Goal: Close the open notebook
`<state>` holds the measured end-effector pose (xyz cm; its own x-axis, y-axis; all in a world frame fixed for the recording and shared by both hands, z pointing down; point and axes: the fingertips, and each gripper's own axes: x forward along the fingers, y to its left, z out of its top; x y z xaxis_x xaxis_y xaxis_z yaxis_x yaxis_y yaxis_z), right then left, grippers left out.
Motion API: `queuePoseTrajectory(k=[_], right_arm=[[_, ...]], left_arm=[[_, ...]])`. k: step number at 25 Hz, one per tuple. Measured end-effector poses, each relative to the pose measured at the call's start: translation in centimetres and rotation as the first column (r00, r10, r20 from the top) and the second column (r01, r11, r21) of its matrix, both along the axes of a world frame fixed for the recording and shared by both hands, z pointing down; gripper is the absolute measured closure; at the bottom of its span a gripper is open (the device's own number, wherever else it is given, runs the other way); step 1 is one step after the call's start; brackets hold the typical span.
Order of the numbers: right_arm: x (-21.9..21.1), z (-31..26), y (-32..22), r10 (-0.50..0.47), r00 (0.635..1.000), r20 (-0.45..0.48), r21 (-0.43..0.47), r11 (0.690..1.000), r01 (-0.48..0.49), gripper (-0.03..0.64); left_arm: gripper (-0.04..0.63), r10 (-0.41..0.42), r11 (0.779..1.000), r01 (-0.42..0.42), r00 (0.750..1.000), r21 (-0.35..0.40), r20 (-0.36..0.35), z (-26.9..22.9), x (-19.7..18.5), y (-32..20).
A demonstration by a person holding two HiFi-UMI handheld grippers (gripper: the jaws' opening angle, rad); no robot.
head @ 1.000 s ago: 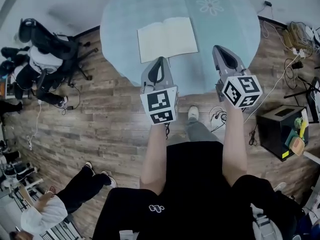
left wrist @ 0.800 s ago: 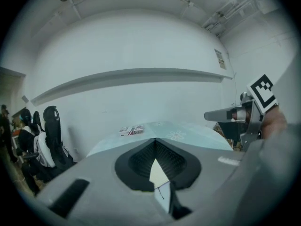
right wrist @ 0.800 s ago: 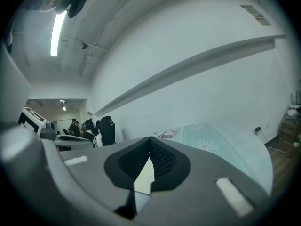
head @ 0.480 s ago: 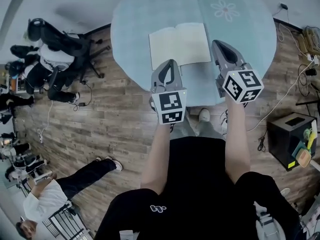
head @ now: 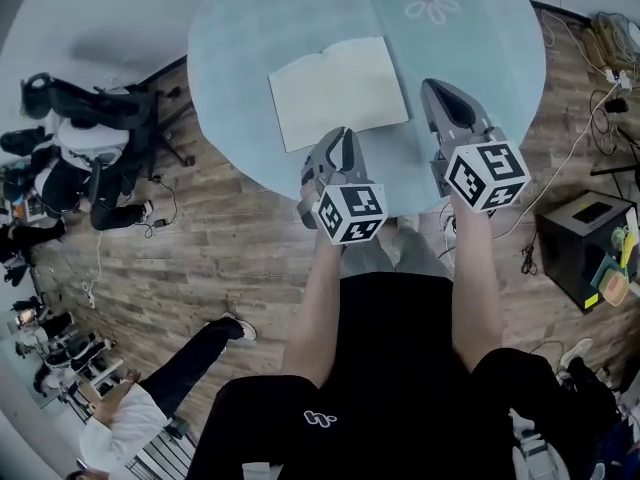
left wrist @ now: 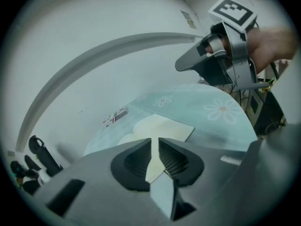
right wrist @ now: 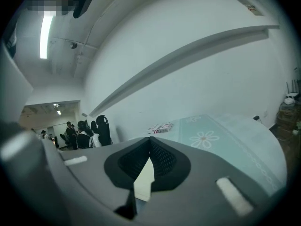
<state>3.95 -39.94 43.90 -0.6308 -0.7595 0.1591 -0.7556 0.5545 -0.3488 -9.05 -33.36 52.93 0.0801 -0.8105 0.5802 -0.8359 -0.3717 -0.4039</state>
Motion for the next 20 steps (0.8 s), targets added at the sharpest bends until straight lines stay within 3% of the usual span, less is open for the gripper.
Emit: queuePoseTrajectory(k=[1,4,9,20], right_arm=[[0.3,0.6,0.0,0.004,1.0,-0.003,-0.011,1.0,-0.004,0.607],[0.5,2.0,0.3,0.0,1.0,-0.011,-0.038,0.999,-0.001,0.606],[0.2,3.3,1.3,-0.02,0.999,-0.028,-0.062,0.998,0.019,0.607],[0.1,5.0,1.8,-0.042,0.996,-0.083,-0.093,0.995,0.034,0.606]], left_arm=[[0.517,0.017,1.0,-0.017,1.0,-0.019,0.025,1.0,0.5,0.0],[0.478,0.077,0.995,-0.069,0.989,-0.067,0.129,4.1,1.4,0.2],[0.417,0.189,0.979,-0.157,0.937,-0.132,0.293,7.9,2.0,-0.1],[0.414,0.19,0.98,-0.148,0.898,-0.134,0.396,10.0,1.5,-1.6]])
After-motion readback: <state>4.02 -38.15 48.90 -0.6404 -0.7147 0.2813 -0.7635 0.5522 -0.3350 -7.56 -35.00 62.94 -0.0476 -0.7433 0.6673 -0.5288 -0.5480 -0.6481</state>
